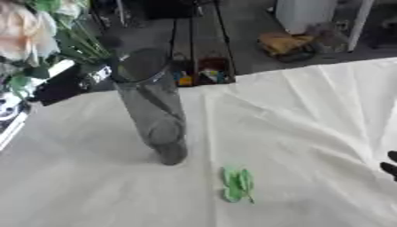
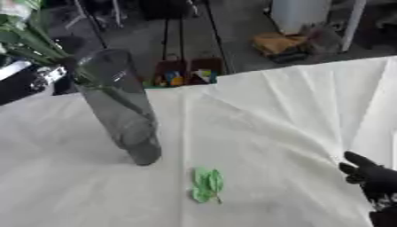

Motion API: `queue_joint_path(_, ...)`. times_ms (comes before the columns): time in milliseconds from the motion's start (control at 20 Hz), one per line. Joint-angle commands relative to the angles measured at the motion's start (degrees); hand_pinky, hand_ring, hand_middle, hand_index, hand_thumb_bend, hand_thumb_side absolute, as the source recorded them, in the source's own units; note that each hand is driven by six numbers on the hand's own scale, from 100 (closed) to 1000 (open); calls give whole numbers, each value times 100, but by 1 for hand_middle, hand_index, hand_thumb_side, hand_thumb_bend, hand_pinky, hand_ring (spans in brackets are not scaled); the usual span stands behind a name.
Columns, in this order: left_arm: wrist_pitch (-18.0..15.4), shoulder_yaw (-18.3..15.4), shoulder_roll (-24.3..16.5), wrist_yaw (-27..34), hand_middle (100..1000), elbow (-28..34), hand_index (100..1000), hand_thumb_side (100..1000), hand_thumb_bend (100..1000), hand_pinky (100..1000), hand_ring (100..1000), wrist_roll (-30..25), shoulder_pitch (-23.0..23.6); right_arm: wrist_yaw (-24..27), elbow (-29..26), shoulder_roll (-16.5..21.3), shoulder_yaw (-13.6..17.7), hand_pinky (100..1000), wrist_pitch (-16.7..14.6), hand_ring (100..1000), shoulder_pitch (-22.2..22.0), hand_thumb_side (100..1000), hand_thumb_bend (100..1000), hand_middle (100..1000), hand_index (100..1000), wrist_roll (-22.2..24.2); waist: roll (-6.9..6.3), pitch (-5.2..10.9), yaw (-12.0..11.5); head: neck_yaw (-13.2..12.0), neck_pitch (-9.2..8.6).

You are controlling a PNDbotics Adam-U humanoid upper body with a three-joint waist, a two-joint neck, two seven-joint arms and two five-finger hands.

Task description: Arrange flowers into the vase.

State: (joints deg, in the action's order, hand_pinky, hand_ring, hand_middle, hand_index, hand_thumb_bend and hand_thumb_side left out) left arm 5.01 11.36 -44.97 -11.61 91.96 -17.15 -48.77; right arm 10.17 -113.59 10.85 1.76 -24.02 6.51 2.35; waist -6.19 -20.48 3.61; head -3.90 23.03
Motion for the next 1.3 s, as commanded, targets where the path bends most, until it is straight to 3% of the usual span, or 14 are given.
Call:
queue_joint_path(50,0,-125,-133,199,984,54,1000,1000,100,834,963,353,-157,2,-101,37,32,829,20,857,20,1000,100,530,693,-7,28,121,1,10,-90)
queue_joint_path(200,22,-85,-91,351,983,73,1000,1000,101,835,963,581,-248,-1,-101,37,25,830,32,857,20,1000,100,528,693,-20,28,128,11,6,-104)
queue_joint_path(500,-3,-57,-117,361,989,30,1000,1000,102,852,971,530,-217,7,-101,48,28,831,52,857,27,1000,100,525,693,-38,13,131,6,13,-114)
queue_joint_path(600,-42,-59,-123,365,993,27,1000,1000,141,859,975,475,-190,2,-101,46,32,831,60,858,26,1000,100,524,693,-41,12,131,9,16,-126)
queue_joint_path(750,-158,-44,-139,409,1000,39,1000,1000,311,882,988,296,-156,-11,-101,38,34,831,68,858,26,1000,100,523,693,-42,12,127,15,16,-125)
queue_joint_path(850,-240,-73,-139,467,1000,23,1000,1000,371,888,990,207,-148,-16,-101,34,37,832,72,858,26,1000,100,522,694,-47,11,124,18,19,-125)
queue_joint_path(1300,-366,-65,-133,640,1000,-11,1000,1000,500,900,994,205,-162,-42,-101,18,36,835,137,860,36,1000,100,519,693,-64,-4,108,36,22,-147)
